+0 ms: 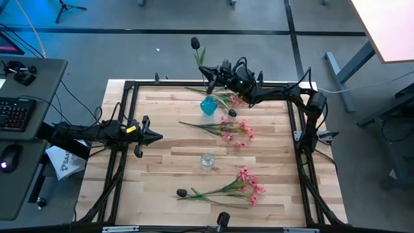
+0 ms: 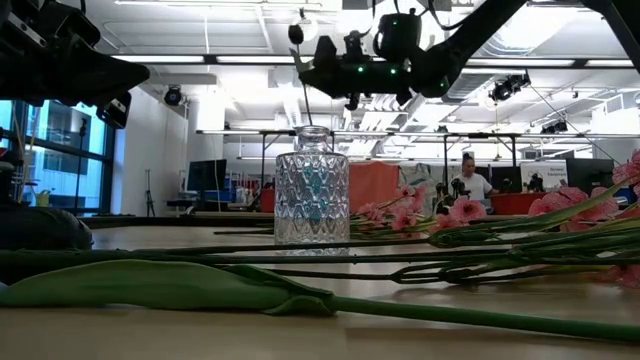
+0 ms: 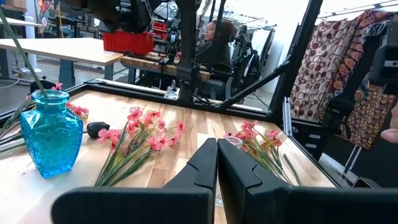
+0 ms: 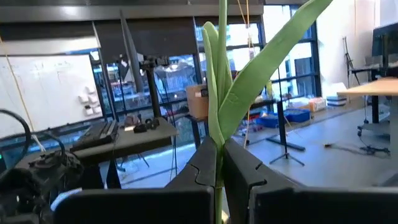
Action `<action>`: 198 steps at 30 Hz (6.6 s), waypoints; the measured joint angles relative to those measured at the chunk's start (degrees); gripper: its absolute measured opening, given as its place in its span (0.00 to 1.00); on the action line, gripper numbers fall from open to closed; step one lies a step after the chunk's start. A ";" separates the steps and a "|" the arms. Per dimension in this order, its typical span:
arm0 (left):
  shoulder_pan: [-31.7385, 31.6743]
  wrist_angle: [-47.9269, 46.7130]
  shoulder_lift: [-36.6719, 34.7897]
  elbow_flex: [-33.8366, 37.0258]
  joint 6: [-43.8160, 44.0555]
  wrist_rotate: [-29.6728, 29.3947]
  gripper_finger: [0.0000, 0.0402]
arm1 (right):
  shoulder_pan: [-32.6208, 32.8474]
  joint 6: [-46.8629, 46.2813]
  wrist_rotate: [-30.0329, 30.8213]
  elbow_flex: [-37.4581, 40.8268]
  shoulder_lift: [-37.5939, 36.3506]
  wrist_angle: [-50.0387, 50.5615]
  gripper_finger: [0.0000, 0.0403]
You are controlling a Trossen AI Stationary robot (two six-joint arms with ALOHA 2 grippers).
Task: Sort flowers into vase by color
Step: Put the middle black flower into the blue vase, then put the bottom black flower into the blue vase
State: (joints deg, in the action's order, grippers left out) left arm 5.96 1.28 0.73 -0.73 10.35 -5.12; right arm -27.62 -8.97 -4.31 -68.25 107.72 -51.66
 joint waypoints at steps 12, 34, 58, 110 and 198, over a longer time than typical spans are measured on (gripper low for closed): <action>0.00 -0.02 0.00 0.01 0.00 0.00 0.00 | 0.89 -1.15 -5.64 0.00 -0.62 8.81 0.07; 0.02 -0.02 0.00 0.02 0.00 0.02 0.00 | 1.03 18.22 -6.12 -0.02 -20.90 72.26 0.64; 0.00 -0.01 0.00 0.02 0.00 0.00 0.00 | 27.28 10.07 -30.70 -0.02 -25.22 96.19 0.65; 0.00 0.00 0.00 0.00 0.00 0.00 0.00 | 59.75 -23.05 7.67 -35.96 25.09 90.90 0.65; 0.00 -0.02 0.00 0.02 0.00 0.00 0.00 | 28.42 -3.57 16.01 36.54 -32.31 -15.18 0.00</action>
State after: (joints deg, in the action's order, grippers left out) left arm 5.96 1.26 0.73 -0.71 10.35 -5.13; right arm 0.80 -12.54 11.70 -31.71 75.41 -66.85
